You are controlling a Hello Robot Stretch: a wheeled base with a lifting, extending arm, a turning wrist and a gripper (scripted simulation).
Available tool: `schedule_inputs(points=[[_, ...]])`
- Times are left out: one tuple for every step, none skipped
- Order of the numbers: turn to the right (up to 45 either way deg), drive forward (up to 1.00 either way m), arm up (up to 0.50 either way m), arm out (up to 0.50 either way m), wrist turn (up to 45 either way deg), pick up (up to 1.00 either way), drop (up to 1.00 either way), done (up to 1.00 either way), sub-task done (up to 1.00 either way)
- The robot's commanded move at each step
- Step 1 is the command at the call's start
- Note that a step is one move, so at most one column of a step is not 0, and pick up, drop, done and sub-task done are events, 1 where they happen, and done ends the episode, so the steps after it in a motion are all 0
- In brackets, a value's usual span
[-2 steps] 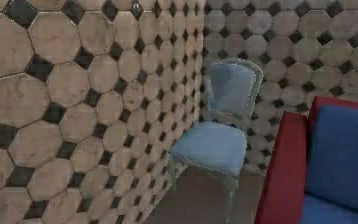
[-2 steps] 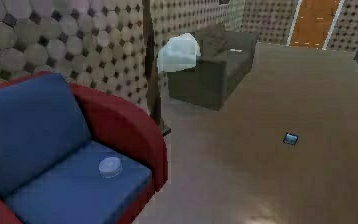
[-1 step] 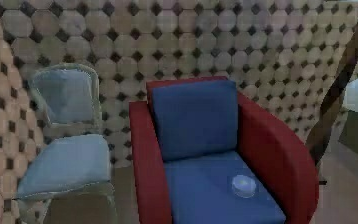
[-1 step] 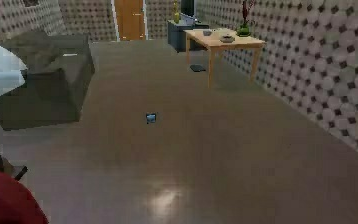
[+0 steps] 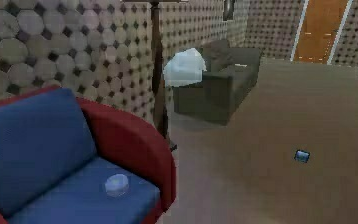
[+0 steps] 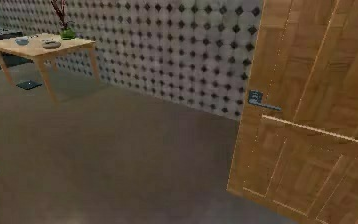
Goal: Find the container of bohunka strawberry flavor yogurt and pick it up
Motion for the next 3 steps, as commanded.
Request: schedule_inputs(points=[[45.0,0.00,0.00,0.00,0.0,0.00,0.00,0.00,0.00],[30.0,0.00,0.00,0.00,0.0,0.00,0.00,0.00,0.00],[0.0,1.00,0.00,0.00,0.0,0.00,0.00,0.00,0.00]])
